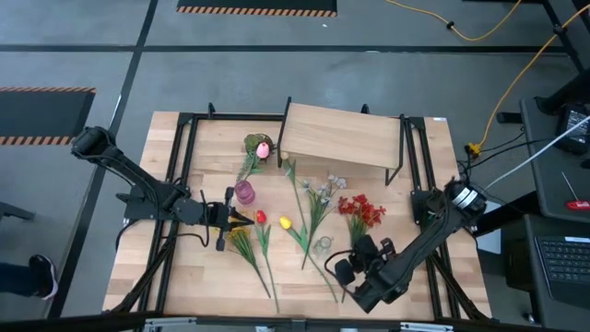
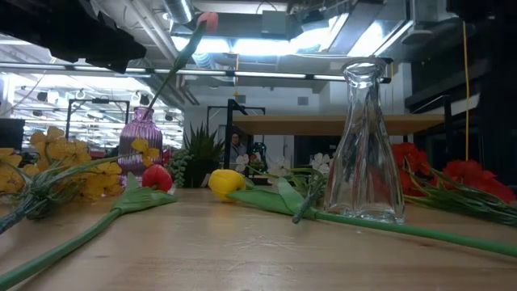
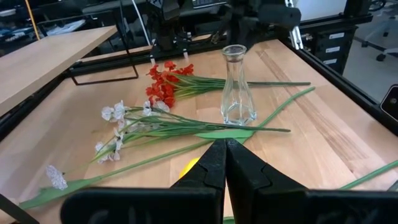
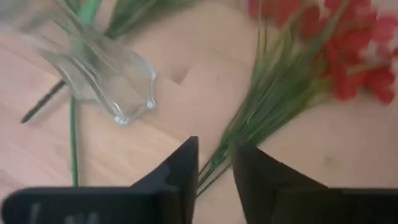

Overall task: Pick and place flowers into a vace then onto a shelf
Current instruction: Put the red flowers into the violet vase

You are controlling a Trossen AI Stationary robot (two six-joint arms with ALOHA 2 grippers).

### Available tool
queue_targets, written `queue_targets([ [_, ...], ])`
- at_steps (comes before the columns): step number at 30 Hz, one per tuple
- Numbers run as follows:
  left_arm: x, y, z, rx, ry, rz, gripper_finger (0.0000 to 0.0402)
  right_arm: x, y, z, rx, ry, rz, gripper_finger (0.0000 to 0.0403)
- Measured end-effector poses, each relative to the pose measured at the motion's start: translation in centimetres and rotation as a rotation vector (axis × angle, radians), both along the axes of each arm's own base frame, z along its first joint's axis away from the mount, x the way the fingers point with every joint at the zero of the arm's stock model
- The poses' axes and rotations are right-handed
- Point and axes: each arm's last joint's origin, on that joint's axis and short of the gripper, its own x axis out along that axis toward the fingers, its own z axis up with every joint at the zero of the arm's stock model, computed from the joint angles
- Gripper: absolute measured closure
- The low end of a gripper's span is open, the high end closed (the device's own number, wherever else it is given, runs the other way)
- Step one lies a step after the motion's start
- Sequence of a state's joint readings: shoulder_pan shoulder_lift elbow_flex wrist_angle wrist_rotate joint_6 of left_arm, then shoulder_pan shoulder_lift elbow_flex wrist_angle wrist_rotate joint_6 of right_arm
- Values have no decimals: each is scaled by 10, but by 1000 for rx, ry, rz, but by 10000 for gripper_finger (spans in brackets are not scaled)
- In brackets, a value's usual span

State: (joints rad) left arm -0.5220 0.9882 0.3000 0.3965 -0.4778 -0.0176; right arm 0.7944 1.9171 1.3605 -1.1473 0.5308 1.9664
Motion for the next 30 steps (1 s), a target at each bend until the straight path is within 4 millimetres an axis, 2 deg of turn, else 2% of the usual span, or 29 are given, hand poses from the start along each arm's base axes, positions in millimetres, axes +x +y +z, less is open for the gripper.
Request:
queue_targets([
  [4, 0, 0, 0, -5, 0, 1, 398, -1, 2, -5, 69, 23, -96, 261],
  [10, 0, 0, 0, -5, 0, 1, 398, -1, 6, -17, 63, 17, -156, 226],
  [20, 0, 0, 0, -6, 0, 1, 398, 5, 7, -39, -3, -28, -198, 222],
  [30, 0, 0, 0, -6, 0, 2, 398, 15, -1, -64, -46, 28, -258, 221],
])
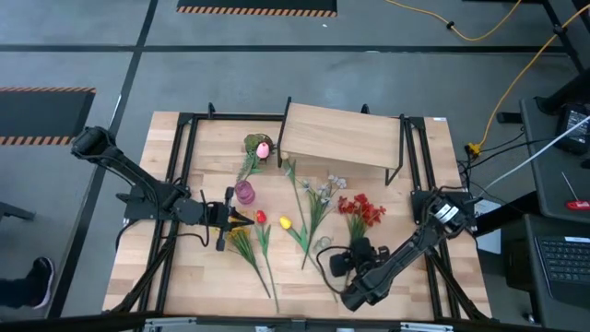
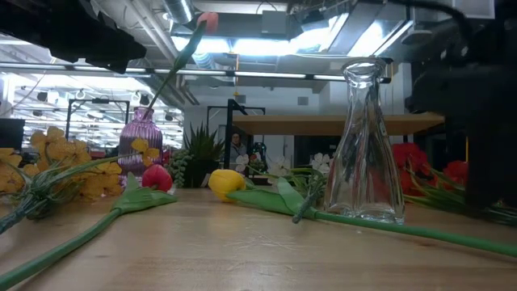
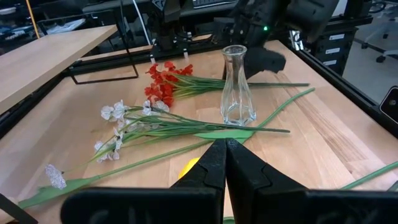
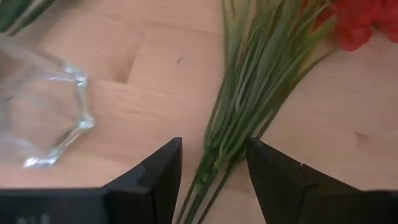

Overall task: Pick and place flowers into a vace then onto a shelf
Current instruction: Put the red flowers into the violet vase

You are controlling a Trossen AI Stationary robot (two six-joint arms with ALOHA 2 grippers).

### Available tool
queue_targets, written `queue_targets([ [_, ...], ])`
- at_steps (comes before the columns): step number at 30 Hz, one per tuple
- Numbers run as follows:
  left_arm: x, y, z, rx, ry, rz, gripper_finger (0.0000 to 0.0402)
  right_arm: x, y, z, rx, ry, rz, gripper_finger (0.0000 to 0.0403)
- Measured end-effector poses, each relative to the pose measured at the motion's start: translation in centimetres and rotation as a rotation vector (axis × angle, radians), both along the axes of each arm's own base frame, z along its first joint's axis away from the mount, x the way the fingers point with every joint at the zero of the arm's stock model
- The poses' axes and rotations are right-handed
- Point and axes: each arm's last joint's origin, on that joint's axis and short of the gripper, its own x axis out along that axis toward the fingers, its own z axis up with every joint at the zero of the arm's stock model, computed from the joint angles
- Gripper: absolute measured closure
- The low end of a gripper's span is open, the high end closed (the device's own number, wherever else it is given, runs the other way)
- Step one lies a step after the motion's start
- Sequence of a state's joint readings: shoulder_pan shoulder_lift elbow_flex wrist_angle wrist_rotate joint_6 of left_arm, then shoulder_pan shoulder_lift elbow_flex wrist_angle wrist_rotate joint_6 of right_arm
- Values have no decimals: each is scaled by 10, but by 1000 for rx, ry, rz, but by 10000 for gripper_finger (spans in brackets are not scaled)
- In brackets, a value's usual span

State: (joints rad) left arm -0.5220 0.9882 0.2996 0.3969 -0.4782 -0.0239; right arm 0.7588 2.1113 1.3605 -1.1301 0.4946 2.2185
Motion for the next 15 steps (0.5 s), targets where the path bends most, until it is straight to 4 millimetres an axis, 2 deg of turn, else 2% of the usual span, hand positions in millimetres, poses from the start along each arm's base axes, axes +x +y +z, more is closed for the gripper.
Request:
queue_targets([
  [8, 0, 0, 0, -10, 0, 5, 398, 2, -2, -11, -7, 63, -5, 231],
  [11, 0, 0, 0, -9, 0, 6, 398, 2, -2, -9, 4, 68, -16, 262],
  [15, 0, 0, 0, -11, 0, 7, 398, -6, 1, -9, -8, 59, -66, 328],
])
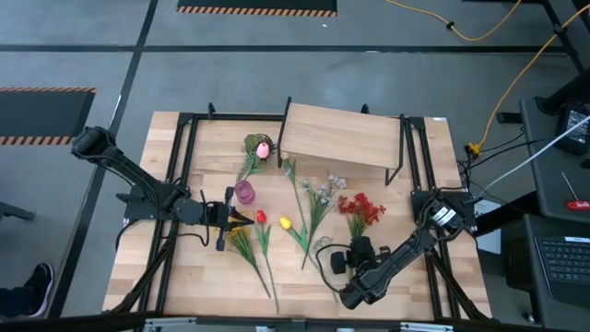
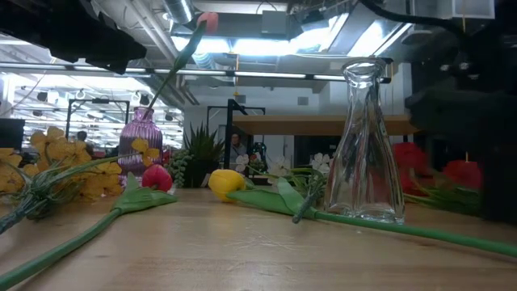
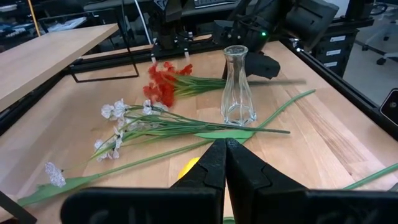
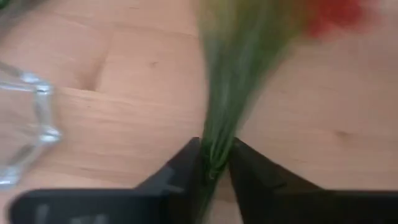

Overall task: Pick and place flowers into a vace then onto a shelf
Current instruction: Put the red flowers into the violet vase

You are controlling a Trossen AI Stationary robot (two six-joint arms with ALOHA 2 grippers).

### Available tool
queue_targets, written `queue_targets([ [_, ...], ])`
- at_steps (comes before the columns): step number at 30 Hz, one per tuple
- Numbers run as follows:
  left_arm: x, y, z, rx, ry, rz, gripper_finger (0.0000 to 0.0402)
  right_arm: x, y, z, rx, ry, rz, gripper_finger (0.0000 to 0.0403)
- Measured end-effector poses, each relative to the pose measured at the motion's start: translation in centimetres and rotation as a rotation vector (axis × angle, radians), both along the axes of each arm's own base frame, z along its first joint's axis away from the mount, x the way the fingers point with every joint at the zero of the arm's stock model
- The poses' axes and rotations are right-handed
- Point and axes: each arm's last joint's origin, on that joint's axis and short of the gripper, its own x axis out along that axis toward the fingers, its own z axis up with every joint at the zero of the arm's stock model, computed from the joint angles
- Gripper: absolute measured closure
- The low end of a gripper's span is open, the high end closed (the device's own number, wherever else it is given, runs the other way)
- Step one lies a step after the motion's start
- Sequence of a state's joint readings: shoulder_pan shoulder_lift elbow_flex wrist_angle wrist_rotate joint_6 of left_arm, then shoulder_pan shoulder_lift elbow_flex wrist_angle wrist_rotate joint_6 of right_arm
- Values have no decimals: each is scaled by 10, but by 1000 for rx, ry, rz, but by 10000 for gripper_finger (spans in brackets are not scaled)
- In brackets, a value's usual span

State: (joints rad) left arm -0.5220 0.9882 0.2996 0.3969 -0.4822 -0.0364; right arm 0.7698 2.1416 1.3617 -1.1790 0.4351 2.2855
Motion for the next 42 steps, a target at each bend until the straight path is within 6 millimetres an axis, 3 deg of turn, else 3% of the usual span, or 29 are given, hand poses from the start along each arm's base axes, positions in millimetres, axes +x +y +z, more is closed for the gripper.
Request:
queue_targets([
  [4, 0, 0, 0, 6, -1, 5, 398, -7, 4, 0, -11, 22, -5, 389],
  [12, 0, 0, 0, -10, -2, 14, 398, -18, 1, 9, -36, 107, -25, 396],
  [28, 0, 0, 0, -26, -4, 21, 398, -50, -16, 105, -161, -64, 158, 397],
  [42, 1, 5, 5, 99, -62, 157, 376, -66, -47, 174, -346, -220, 515, 397],
])
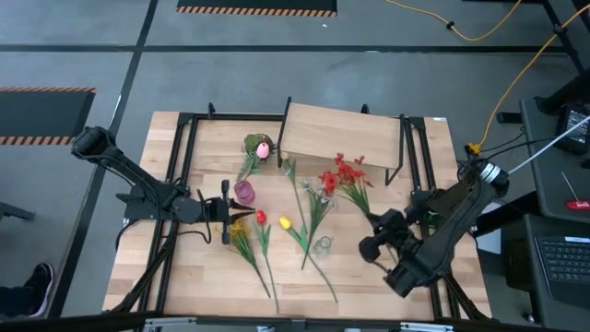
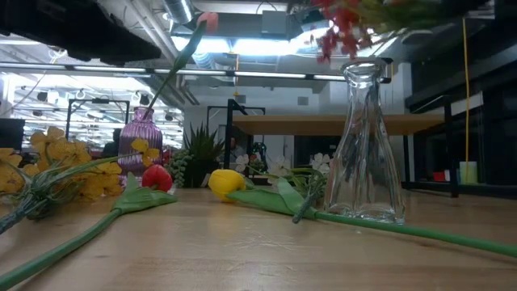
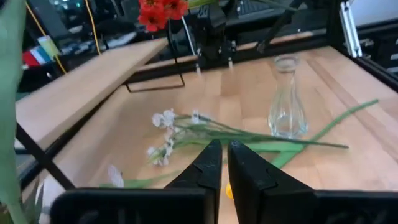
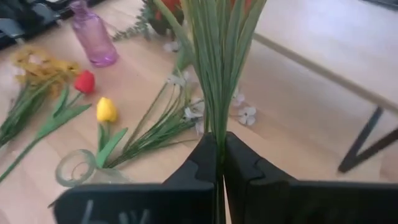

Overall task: Pick and place flowers into a vace then onto a shelf
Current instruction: Put the red flowers into the violet vase

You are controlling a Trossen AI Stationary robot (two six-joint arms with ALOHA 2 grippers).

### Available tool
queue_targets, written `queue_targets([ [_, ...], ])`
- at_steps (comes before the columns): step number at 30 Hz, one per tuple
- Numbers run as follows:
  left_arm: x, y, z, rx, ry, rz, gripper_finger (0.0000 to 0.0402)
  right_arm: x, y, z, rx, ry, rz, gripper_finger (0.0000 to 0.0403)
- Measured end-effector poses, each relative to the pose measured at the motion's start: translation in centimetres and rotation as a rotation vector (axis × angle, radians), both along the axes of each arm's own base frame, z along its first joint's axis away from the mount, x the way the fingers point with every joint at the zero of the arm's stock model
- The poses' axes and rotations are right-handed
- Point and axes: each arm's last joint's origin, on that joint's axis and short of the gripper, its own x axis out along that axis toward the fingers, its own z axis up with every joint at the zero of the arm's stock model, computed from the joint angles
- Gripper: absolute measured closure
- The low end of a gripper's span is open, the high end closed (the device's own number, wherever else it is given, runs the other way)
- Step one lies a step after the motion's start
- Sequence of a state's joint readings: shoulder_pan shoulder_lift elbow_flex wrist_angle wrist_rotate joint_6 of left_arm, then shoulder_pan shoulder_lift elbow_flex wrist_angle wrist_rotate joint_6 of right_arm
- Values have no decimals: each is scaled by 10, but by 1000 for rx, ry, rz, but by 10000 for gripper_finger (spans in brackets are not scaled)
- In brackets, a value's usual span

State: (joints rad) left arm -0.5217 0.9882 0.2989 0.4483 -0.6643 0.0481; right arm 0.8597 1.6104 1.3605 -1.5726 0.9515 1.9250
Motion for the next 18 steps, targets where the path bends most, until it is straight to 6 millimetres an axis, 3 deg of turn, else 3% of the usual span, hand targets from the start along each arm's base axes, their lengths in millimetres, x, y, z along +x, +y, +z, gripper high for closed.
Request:
queue_targets([
  [4, 1, 0, 3, -8, -28, -3, 356, -7, -9, 15, -19, -15, 58, 397],
  [7, 1, 0, 4, -14, -38, -3, 341, -9, -13, 12, -60, -74, 95, 397],
  [18, 1, -1, 7, -50, -70, -1, 313, -24, -32, -50, -103, -148, 186, 397],
])
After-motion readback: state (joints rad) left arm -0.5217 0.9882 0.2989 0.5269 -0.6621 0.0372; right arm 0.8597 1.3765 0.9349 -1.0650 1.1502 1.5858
